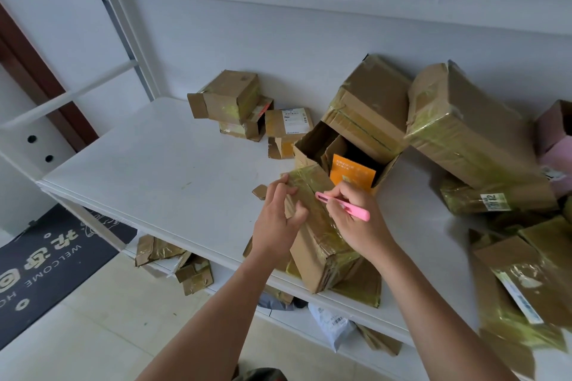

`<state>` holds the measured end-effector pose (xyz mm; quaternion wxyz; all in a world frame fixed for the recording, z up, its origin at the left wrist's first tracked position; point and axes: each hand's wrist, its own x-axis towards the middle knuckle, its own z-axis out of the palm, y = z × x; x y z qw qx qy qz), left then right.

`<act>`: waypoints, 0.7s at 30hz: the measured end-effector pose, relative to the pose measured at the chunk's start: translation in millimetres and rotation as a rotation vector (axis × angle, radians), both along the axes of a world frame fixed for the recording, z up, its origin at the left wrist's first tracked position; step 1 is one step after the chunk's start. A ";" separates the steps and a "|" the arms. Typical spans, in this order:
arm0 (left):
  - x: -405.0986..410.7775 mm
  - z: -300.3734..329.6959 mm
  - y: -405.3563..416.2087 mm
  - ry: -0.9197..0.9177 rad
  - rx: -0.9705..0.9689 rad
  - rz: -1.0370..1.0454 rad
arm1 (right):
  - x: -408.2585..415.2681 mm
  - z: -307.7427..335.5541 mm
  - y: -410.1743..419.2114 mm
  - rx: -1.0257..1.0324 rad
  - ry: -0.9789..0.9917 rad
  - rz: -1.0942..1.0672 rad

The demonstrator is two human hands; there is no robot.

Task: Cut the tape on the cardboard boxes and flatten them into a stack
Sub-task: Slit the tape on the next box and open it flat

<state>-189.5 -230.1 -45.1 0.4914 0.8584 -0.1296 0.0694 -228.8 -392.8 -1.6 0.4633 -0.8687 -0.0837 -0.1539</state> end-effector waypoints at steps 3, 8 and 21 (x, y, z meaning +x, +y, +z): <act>1.4 0.4 0.7 0.002 0.043 0.014 | -17.3 2.5 -6.2 0.015 0.027 0.018; -0.2 4.2 2.1 0.006 0.098 0.022 | -53.4 3.0 -15.6 0.000 0.039 0.032; 9.4 11.9 3.5 -0.054 0.250 -0.013 | -130.0 9.4 -33.9 0.189 0.077 -0.082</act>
